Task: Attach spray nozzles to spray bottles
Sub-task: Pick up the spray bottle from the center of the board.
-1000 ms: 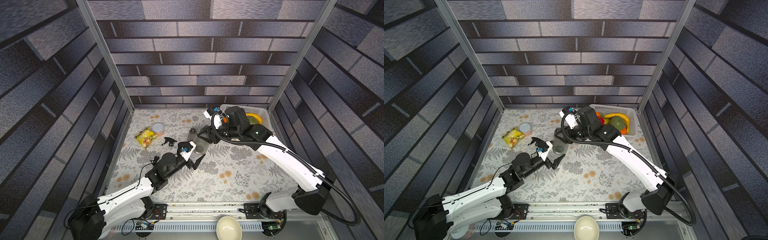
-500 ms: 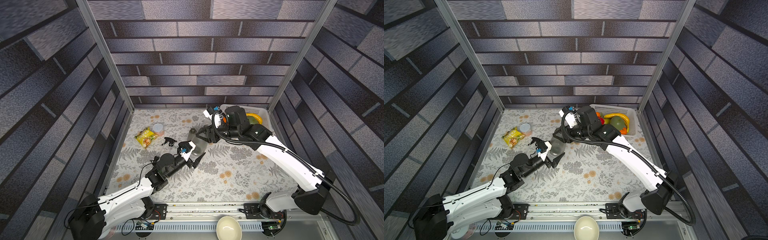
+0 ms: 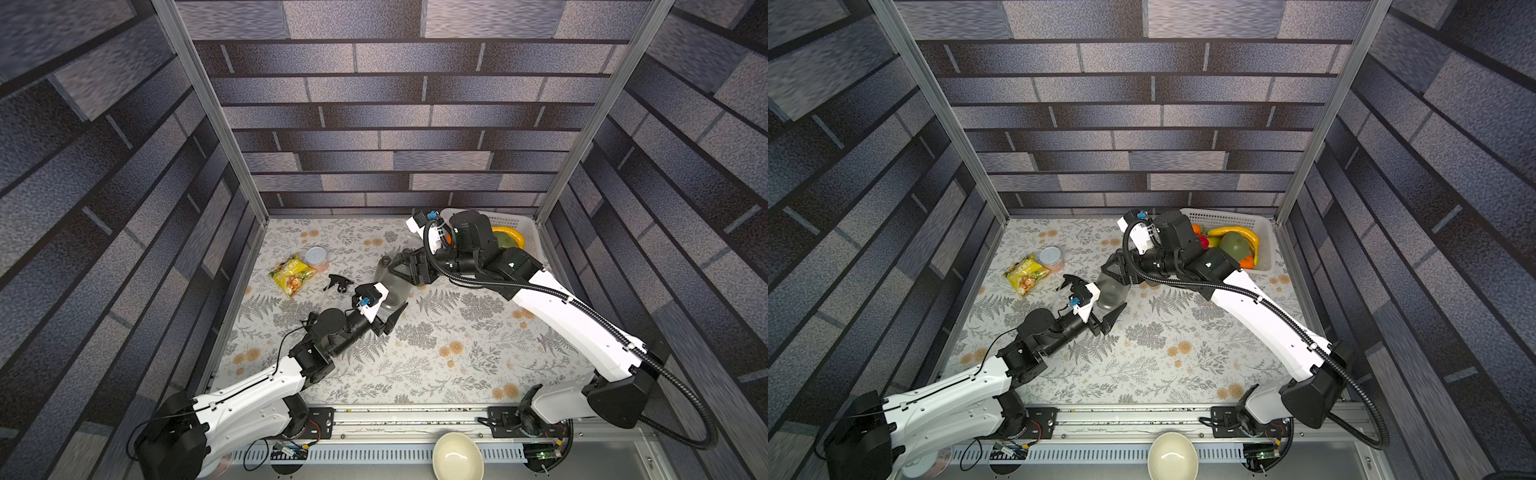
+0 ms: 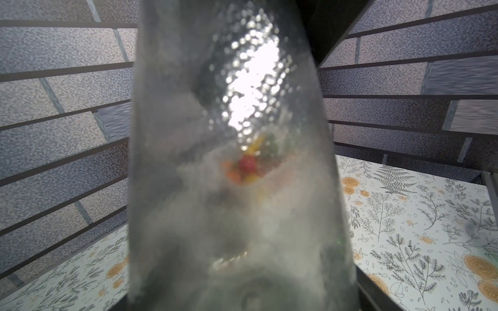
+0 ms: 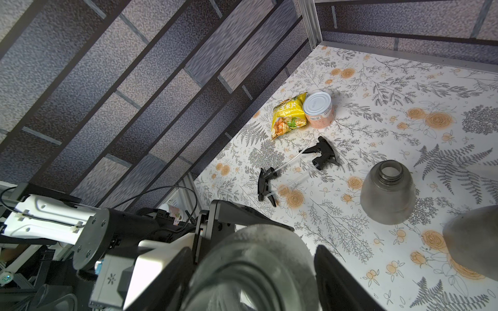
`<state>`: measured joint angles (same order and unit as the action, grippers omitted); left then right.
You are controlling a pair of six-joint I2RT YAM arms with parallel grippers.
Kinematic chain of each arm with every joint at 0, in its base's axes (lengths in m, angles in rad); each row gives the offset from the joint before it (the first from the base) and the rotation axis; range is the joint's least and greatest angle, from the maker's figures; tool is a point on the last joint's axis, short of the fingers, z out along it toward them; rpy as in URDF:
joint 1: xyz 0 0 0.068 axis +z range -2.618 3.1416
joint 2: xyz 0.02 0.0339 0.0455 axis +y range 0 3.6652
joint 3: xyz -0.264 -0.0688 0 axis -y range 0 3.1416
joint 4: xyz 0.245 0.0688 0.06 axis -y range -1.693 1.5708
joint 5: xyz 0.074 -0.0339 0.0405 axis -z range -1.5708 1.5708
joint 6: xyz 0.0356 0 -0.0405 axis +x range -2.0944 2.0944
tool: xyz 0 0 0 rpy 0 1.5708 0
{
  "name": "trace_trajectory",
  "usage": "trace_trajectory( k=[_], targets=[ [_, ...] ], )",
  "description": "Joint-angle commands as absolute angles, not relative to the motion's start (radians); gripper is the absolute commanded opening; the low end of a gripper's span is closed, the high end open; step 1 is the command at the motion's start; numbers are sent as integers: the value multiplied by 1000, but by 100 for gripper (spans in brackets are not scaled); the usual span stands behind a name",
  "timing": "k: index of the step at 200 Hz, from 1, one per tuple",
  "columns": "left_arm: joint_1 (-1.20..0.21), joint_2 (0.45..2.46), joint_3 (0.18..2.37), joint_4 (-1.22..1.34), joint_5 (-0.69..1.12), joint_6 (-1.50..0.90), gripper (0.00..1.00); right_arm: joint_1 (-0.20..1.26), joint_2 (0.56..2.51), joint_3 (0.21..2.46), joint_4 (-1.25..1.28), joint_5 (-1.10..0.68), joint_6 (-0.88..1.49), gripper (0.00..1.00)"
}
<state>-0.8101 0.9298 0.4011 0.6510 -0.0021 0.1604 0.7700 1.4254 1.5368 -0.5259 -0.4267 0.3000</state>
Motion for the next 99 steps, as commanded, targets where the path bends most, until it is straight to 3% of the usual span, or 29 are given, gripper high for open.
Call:
trace_trajectory(
  k=[1,40,51,80,99],
  targets=[
    [-802,882,381,704,-141,146,82,778,1368,1531,-525,-374,328,75],
    [-802,685,393,543,-396,107,80,778,1263,1417,-432,-63,415,74],
    [-803,618,416,472,-443,106,79,777,1263,1363,-389,-39,461,69],
    [-796,486,482,304,-521,108,80,811,1402,1312,-320,-91,545,43],
    [-793,432,523,233,-542,107,80,890,1518,1340,-317,-16,527,42]
  ],
)
